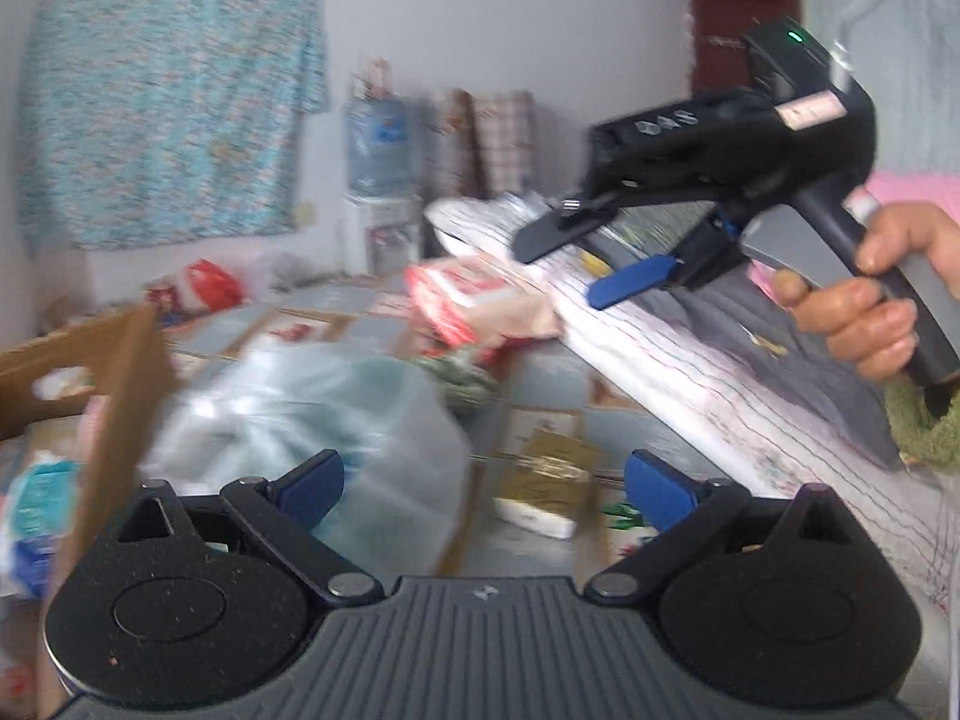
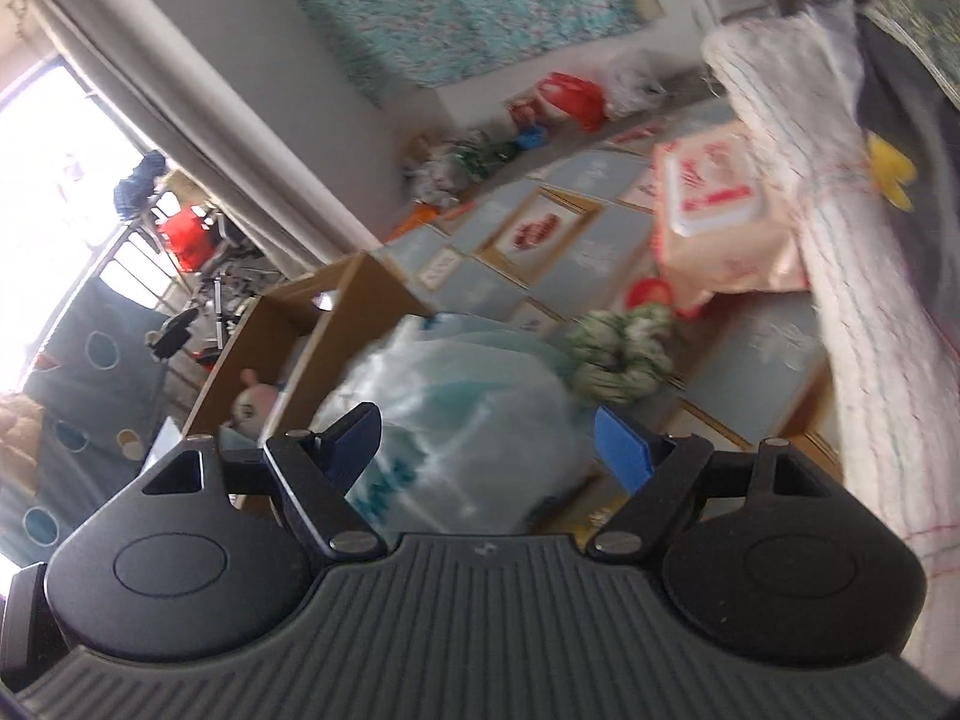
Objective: Organize soft objects
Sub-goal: 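Withdraw the right gripper toward the green scrunchie in the pile, then grasp the green scrunchie with the right gripper, then lift the green scrunchie and carry it over the box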
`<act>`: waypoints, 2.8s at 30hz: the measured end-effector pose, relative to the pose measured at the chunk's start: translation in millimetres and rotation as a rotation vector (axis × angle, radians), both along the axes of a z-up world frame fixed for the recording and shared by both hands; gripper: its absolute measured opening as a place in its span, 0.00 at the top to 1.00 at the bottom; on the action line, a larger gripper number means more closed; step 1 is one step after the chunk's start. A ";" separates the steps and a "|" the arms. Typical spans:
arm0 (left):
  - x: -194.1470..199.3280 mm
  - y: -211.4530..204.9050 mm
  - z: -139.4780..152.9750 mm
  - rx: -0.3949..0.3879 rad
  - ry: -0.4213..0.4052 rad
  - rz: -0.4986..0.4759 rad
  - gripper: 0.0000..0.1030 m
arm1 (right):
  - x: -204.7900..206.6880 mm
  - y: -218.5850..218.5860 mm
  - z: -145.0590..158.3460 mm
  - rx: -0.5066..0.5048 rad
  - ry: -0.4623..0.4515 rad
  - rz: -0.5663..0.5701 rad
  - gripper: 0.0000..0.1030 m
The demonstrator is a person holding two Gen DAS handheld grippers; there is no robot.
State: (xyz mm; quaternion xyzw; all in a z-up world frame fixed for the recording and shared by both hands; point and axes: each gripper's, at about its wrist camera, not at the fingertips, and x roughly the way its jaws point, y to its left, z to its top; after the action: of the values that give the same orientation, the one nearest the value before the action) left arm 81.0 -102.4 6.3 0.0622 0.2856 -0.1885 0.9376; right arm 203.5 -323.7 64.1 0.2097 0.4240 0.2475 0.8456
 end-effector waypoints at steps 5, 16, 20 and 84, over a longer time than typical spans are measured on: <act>26.0 -39.6 -33.2 0.046 0.028 -0.071 0.07 | 29.8 -6.4 -37.4 -0.027 0.085 -0.044 0.24; 74.2 -78.7 -79.5 0.228 0.058 -0.125 0.23 | 132.0 21.8 -92.8 -0.155 0.184 -0.021 0.41; 81.9 -83.6 -90.5 0.255 0.076 -0.133 0.28 | 151.7 33.8 -112.1 -0.218 0.200 0.002 0.48; -118.2 223.1 75.9 -0.144 -0.175 0.643 0.46 | -21.8 248.4 78.0 0.081 -0.177 0.524 0.87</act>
State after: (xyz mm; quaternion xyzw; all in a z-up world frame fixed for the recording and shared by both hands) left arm -37.2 120.7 82.1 -0.0813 0.1949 0.1032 0.9720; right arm 181.7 -75.3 142.1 0.1043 0.3778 0.4918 0.7775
